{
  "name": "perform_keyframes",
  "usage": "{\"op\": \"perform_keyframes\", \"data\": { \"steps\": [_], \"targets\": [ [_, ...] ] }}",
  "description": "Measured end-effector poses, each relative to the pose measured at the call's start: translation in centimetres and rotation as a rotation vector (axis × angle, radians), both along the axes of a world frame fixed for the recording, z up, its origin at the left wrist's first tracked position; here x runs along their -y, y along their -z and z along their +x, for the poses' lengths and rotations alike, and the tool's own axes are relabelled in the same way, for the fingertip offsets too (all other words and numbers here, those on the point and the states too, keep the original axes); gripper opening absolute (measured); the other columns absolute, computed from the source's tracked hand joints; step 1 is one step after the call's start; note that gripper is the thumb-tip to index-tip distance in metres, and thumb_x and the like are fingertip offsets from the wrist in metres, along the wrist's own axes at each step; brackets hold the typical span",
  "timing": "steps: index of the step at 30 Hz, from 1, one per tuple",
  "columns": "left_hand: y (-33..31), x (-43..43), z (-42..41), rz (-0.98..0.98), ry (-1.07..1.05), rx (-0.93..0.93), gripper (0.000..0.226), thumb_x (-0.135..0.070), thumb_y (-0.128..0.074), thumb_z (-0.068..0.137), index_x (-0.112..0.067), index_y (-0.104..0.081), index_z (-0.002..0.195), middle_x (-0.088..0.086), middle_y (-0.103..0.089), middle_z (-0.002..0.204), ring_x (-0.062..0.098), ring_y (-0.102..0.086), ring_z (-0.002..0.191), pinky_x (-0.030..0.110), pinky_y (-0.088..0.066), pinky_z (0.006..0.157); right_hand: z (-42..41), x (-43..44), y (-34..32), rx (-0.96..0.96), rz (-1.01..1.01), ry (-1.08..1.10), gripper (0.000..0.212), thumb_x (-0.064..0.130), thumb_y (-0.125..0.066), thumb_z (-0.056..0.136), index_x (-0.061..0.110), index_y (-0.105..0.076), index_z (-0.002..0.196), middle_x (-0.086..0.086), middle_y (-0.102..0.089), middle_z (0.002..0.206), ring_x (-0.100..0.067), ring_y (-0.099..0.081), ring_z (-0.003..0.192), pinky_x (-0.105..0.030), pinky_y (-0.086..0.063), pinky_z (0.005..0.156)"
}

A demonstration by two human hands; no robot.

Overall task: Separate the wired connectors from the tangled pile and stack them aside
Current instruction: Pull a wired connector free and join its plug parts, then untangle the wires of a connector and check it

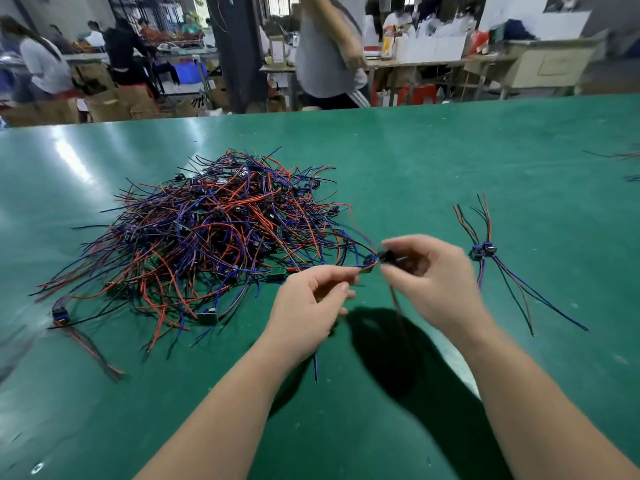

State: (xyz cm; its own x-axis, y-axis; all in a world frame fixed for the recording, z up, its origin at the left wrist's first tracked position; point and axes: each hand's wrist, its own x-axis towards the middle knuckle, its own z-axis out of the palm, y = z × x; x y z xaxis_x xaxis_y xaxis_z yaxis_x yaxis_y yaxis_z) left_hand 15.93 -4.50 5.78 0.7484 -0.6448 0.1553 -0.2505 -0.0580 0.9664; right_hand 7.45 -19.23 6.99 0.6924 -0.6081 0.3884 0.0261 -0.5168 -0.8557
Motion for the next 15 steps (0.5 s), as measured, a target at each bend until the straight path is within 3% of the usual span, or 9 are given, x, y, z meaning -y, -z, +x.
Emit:
{"op": "perform_keyframes", "data": {
  "steps": [2,4,6,9,12,15],
  "targets": [
    [0.1,-0.5,0.6,0.100,-0.131,0.371,0.029,-0.002,-0.060,0.086,-0.025,-0.072,0.099,-0.010,-0.070,0.097,-0.001,-0.061,0.083,0.011,-0.045,0.079,-0.4,1.8,-0.2,0.074,-0.035,0.192,0.033,0.000,-0.074,0.074,0.028,-0.061,0.082,0.012,-0.067,0.077,-0.008,-0.066,0.068,-0.017,-0.052,0.073],
    [0.4,-0.8,1.4,0.213,-0.222,0.574,0.028,-0.005,-0.062,0.083,-0.020,-0.071,0.105,-0.005,-0.065,0.109,0.004,-0.056,0.099,0.015,-0.038,0.091,-1.1,3.8,-0.3,0.040,-0.120,0.383,0.025,0.002,-0.072,0.076,0.023,-0.059,0.080,0.009,-0.064,0.072,-0.013,-0.065,0.068,-0.020,-0.049,0.070],
    [0.8,-1.1,1.9,0.413,-0.272,0.624,0.034,-0.013,-0.061,0.083,-0.021,-0.066,0.116,0.000,-0.056,0.127,0.016,-0.047,0.119,0.028,-0.032,0.102,-1.7,5.4,0.2,-0.106,-0.191,0.507,0.016,0.004,-0.069,0.077,0.018,-0.061,0.080,0.001,-0.065,0.074,-0.022,-0.064,0.073,-0.026,-0.045,0.070],
    [1.3,-1.4,2.2,0.633,-0.291,0.621,0.042,-0.022,-0.057,0.087,-0.028,-0.057,0.128,-0.006,-0.046,0.140,0.016,-0.037,0.130,0.037,-0.028,0.106,-2.2,6.5,0.9,-0.485,-0.236,0.603,0.006,0.011,-0.065,0.079,0.015,-0.069,0.082,-0.008,-0.069,0.083,-0.030,-0.059,0.081,-0.032,-0.039,0.074],
    [1.6,-1.5,2.6,0.679,-0.286,0.658,0.039,-0.023,-0.054,0.090,-0.031,-0.055,0.129,-0.010,-0.052,0.133,0.014,-0.044,0.124,0.036,-0.031,0.102,-2.3,6.5,0.9,-0.760,-0.280,0.689,0.013,0.019,-0.061,0.084,0.020,-0.073,0.085,-0.007,-0.064,0.082,-0.027,-0.046,0.077,-0.033,-0.026,0.075],
    [1.3,-1.6,2.9,0.665,-0.314,0.684,0.031,-0.030,-0.057,0.091,-0.034,-0.059,0.122,-0.012,-0.058,0.116,0.012,-0.053,0.113,0.034,-0.031,0.094,-2.2,5.8,0.7,-0.824,-0.397,0.696,0.017,0.027,-0.059,0.085,0.019,-0.072,0.094,-0.009,-0.055,0.095,-0.031,-0.047,0.092,-0.036,-0.026,0.078]
  ]
}}
